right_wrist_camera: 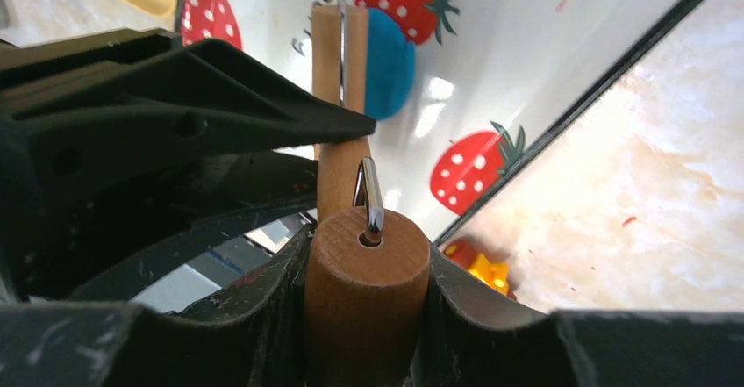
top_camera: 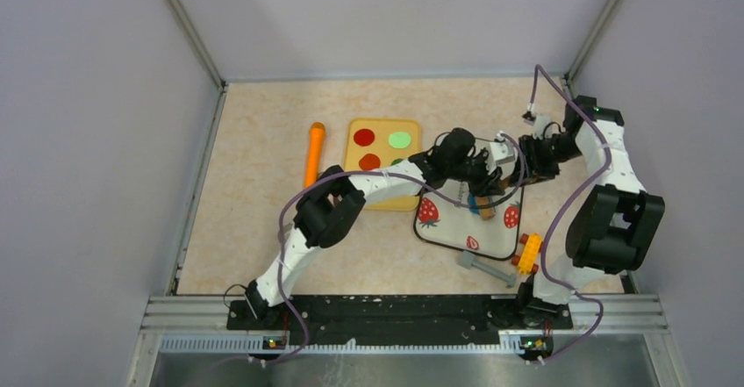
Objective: Roll out the dumpling wrappers from the dough
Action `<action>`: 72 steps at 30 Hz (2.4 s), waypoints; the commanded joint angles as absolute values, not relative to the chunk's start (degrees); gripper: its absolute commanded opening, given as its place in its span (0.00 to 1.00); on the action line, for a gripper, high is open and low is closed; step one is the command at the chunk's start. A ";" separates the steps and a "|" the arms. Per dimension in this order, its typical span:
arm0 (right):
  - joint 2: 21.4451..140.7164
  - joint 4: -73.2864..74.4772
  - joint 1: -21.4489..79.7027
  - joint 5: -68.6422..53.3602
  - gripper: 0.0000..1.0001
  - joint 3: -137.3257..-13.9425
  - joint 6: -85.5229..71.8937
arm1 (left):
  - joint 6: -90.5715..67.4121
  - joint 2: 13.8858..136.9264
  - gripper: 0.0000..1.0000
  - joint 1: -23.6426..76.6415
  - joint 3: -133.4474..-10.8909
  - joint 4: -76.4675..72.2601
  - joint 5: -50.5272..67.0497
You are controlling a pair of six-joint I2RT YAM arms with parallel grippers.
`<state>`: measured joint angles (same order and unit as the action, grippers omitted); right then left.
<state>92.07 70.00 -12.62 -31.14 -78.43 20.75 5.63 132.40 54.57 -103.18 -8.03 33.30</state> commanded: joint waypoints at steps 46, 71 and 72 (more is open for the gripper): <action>90.87 69.89 -5.99 -28.84 0.00 -86.81 23.86 | -1.89 121.17 0.00 47.69 -102.55 -4.83 34.78; 83.02 59.50 -10.00 -23.27 0.00 -73.20 17.66 | -6.83 133.65 0.00 51.11 -109.63 -6.69 33.11; 82.72 59.98 -9.96 -23.72 0.00 -73.89 17.14 | -6.61 132.17 0.00 51.14 -108.66 -6.90 32.92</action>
